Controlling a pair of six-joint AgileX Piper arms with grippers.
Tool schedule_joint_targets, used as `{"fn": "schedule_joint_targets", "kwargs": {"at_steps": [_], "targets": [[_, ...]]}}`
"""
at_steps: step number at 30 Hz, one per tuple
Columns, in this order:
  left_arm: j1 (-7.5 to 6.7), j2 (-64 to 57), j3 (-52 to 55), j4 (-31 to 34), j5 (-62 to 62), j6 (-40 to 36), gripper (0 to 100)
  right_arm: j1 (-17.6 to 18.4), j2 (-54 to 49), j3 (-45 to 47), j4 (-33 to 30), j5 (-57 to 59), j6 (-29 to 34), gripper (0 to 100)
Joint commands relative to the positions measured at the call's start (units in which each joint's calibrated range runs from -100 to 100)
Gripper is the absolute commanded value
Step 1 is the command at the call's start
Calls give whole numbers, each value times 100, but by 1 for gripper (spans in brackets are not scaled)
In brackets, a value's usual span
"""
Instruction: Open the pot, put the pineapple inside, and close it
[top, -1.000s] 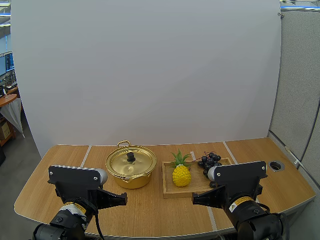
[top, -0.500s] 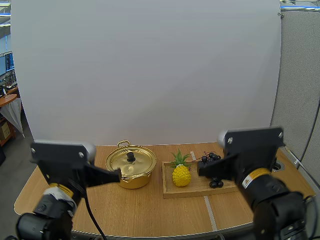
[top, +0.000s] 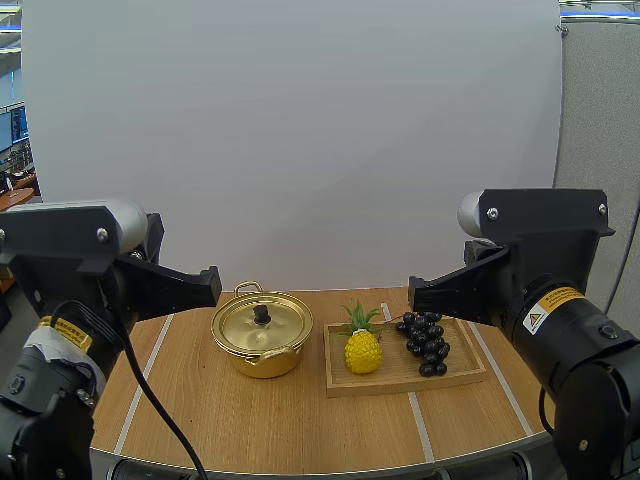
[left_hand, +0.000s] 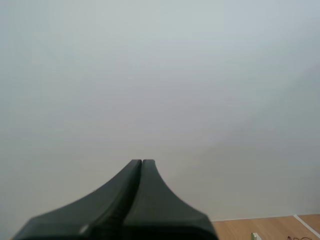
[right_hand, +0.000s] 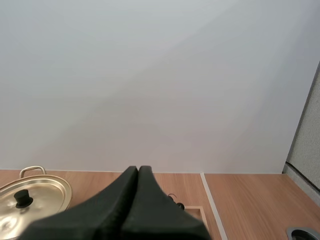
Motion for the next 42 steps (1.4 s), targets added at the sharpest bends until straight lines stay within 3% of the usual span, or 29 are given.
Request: {"fn": "schedule_joint_targets", "kwargs": {"at_steps": [1, 16, 18, 20, 23, 27, 28, 29, 37, 42], "targets": [[4, 421, -208, 66, 407, 34, 0, -24, 351, -216, 54, 268, -50, 0], [4, 3701, -1515, 66, 1452, 34, 0, -24, 3772, -1080, 182, 908, -50, 0], [4, 3975, -1612, 66, 1562, 34, 5, -24, 4025, -1080, 182, 908, -50, 0], [4, 4213, -1652, 92, 1593, 34, 16, -24, 4234, -1080, 182, 908, -50, 20], [4, 4493, -1652, 128, 1532, 34, 40, -24, 4344, -1080, 226, 833, -39, 53], [4, 4746, -1652, 128, 1525, 64, 84, -24, 4344, -1080, 226, 697, -39, 100], [4, 4792, -1652, 128, 1511, 145, 96, -24, 4344, -1080, 226, 697, -39, 100], [4, 4854, -1652, 128, 1511, 289, 100, -24, 4344, -1080, 226, 697, -39, 100], [4, 5629, -1712, -86, 1559, 1765, 100, -24, 4344, -1080, 226, 341, -39, 100], [4, 6264, -2093, -573, 1582, 2770, 100, -24, 4344, -1080, 226, 21, -39, 100]]}}
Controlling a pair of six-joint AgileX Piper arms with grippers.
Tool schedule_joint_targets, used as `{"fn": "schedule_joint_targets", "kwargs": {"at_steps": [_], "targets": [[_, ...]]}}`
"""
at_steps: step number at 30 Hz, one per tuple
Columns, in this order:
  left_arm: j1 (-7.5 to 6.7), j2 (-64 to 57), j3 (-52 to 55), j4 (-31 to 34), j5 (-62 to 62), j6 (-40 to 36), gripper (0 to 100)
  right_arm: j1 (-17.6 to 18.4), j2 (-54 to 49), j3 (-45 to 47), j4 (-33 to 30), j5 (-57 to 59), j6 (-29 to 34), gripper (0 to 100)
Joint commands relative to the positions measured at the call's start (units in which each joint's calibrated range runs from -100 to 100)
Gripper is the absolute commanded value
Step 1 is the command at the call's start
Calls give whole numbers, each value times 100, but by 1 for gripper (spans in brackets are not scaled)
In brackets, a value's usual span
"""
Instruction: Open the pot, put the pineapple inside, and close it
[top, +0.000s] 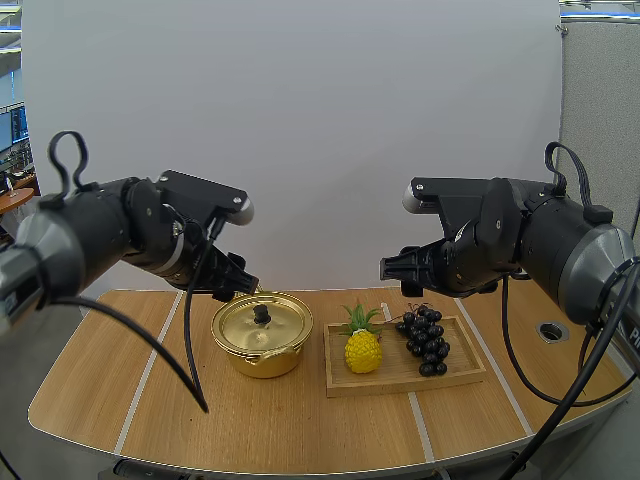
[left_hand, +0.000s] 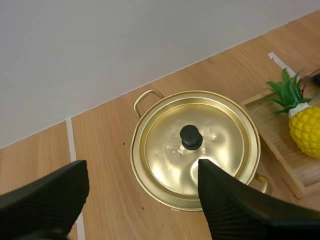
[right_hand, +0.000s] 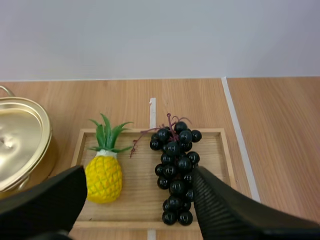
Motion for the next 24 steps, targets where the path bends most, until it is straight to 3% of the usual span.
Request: {"fn": "schedule_joint_targets", "kwargs": {"at_steps": [1, 8, 16, 24], "targets": [[4, 406, -317, -458, 7, 667, 100, -24, -22, -42, -3, -278, -39, 100], [0, 1658, -1093, -829, 667, 1020, 100, -24, -22, -42, 7, -278, -39, 100], [-257, 2814, -1664, -435, 1066, 1108, 100, -24, -22, -42, 7, -278, -39, 100], [-257, 3505, -2074, -457, 1284, 1108, 100, -24, -22, -42, 7, -278, -39, 100]]}}
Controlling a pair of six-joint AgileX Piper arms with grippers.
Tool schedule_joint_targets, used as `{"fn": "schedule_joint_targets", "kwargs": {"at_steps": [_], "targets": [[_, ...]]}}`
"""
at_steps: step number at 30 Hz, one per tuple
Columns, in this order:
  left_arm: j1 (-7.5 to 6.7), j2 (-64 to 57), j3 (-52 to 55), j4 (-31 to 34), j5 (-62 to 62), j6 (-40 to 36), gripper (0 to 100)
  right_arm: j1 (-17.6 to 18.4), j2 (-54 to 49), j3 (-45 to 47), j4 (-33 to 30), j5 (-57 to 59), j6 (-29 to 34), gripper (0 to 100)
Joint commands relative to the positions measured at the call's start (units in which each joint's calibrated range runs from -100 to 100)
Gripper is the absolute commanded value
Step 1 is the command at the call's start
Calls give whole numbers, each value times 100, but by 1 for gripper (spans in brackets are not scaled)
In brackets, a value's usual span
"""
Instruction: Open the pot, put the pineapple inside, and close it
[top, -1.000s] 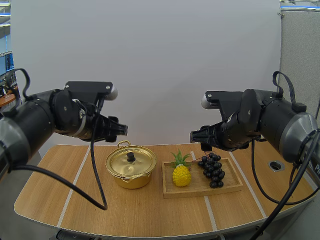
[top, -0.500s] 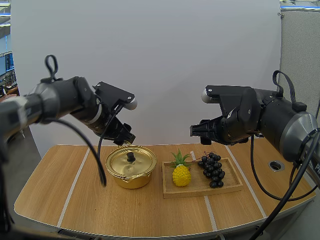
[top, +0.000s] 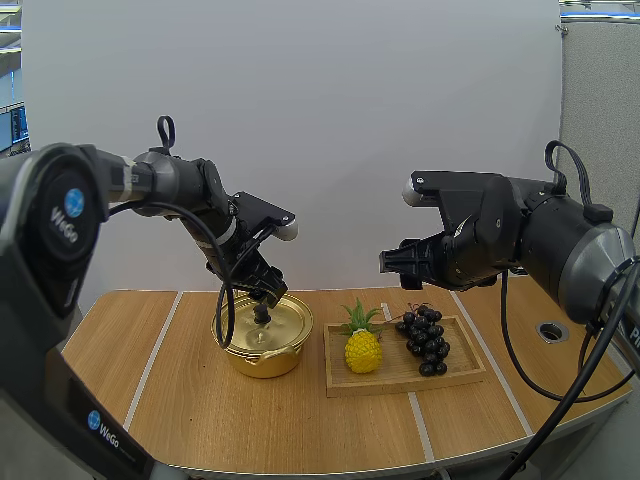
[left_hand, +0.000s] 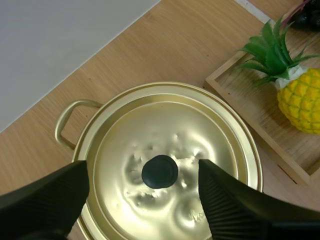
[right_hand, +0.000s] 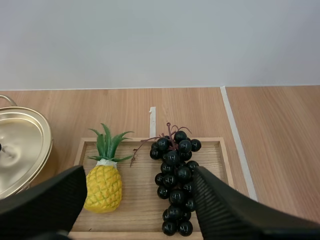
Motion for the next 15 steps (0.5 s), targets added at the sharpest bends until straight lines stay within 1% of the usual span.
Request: {"fn": "schedule_joint_targets", "kwargs": {"at_steps": [1, 8, 15], "targets": [[-18, 221, -139, 12, 82, 23, 100, -24, -22, -42, 7, -118, -39, 100], [-18, 613, -139, 12, -13, 51, 100, -24, -22, -42, 7, -118, -39, 100], [-18, 630, -179, 12, -13, 51, 100, -24, -22, -42, 52, -118, -39, 100]]}}
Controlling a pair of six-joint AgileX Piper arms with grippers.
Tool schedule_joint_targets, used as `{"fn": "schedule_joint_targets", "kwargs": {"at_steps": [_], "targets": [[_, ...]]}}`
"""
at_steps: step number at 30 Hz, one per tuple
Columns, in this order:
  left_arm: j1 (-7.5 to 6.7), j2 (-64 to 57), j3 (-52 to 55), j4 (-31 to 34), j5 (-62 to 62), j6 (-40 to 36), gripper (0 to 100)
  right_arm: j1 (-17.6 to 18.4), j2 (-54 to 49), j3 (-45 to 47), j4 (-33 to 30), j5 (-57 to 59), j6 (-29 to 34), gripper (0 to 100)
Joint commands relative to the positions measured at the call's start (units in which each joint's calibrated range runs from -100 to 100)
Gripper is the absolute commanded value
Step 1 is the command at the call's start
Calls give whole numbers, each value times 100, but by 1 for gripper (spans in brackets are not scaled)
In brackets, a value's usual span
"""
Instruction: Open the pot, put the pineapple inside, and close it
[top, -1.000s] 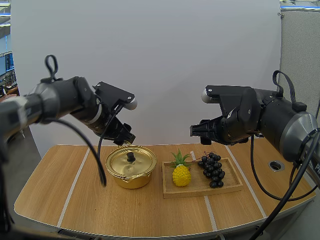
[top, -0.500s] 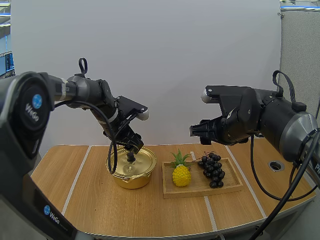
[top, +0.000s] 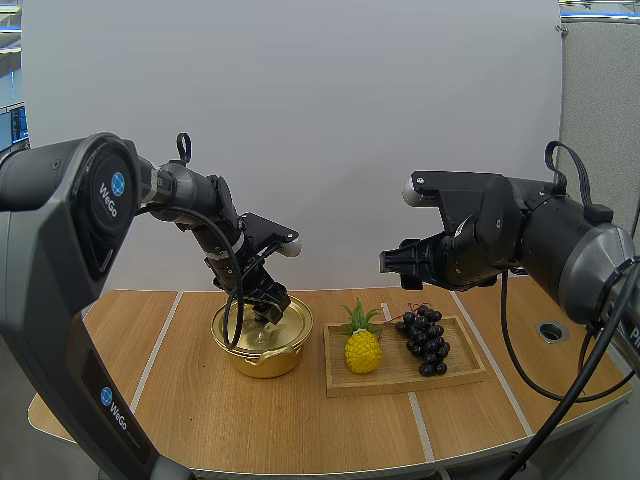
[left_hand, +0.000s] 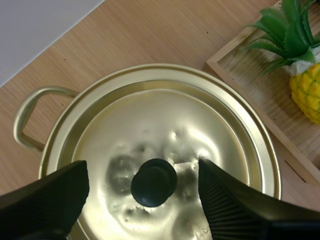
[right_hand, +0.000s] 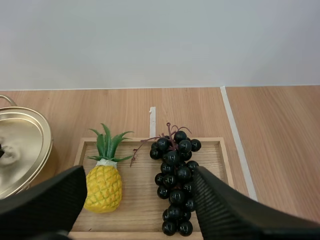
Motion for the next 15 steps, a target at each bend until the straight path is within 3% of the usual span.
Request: {"fn": "schedule_joint_targets", "kwargs": {"at_steps": [1, 2, 3, 7, 8, 9, 15], "targets": [[-18, -3, -86, 12, 9, 51, 100, -24, -22, -42, 53, -118, -39, 100], [-18, -3, -86, 12, 45, 51, 100, -24, -22, -42, 86, -118, -39, 100], [-18, -3, -86, 12, 69, 51, 89, -24, -22, -42, 113, -118, -39, 100], [-18, -3, -86, 1, 141, 51, 22, -24, -22, -42, 154, -118, -39, 100], [-18, -3, -86, 1, 176, 51, 7, -24, -22, -42, 154, -118, -39, 100], [-18, -3, -86, 1, 222, 51, 0, -24, -22, -42, 154, -118, -39, 100], [-18, -17, -86, 1, 296, -12, 0, -24, -22, -42, 154, -118, -39, 100]]}}
